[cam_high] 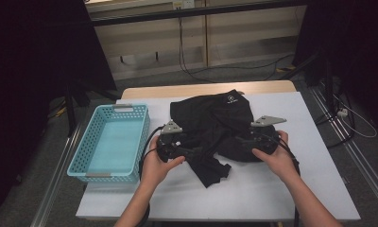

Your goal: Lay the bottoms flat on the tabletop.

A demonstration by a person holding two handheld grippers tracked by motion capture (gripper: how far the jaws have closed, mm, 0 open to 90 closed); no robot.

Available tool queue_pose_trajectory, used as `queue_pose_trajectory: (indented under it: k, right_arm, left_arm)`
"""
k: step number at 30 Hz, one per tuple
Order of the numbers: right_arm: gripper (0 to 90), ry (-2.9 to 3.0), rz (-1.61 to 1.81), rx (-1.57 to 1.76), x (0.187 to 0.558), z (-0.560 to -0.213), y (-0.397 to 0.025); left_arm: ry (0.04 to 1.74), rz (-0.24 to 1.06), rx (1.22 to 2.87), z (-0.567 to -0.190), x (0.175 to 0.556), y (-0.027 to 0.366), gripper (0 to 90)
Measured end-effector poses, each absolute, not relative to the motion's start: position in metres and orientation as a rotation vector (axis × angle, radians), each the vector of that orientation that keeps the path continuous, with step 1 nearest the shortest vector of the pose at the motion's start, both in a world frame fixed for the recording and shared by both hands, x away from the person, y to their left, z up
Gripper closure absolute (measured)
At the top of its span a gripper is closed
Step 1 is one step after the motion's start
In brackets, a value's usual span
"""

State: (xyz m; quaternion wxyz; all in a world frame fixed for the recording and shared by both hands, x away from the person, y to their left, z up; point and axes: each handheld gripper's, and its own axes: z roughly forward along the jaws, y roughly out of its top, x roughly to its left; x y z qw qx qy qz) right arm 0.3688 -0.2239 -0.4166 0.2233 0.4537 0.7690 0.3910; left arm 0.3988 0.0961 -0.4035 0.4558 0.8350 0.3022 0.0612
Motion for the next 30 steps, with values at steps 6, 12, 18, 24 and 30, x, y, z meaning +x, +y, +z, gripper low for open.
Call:
queue_pose_trajectory:
  k: [6, 12, 18, 24, 30]
  right_arm:
    - [38.6, 2.123, 1.108, 1.241, 0.348, -0.414, -0.235]
    - [54.4, 2.212, 1.105, 1.200, 0.337, -0.425, -0.233]
    - [64.9, 2.364, 1.073, 1.134, 0.335, -0.440, -0.217]
    - [61.8, 2.435, 0.993, 1.079, 0.334, -0.454, -0.208]
    - [88.4, 2.431, 0.998, 1.071, 0.335, -0.451, -0.212]
  left_arm:
    - [0.738, 0.149, 2.059, -0.403, 0.398, 0.093, 16.0]
    - [0.734, 0.150, 2.060, -0.402, 0.398, 0.093, 16.0]
    - [0.736, 0.152, 2.060, -0.403, 0.398, 0.094, 16.0]
    - [0.734, 0.151, 2.060, -0.403, 0.397, 0.093, 16.0]
    - [0.730, 0.152, 2.058, -0.402, 0.397, 0.092, 16.1]
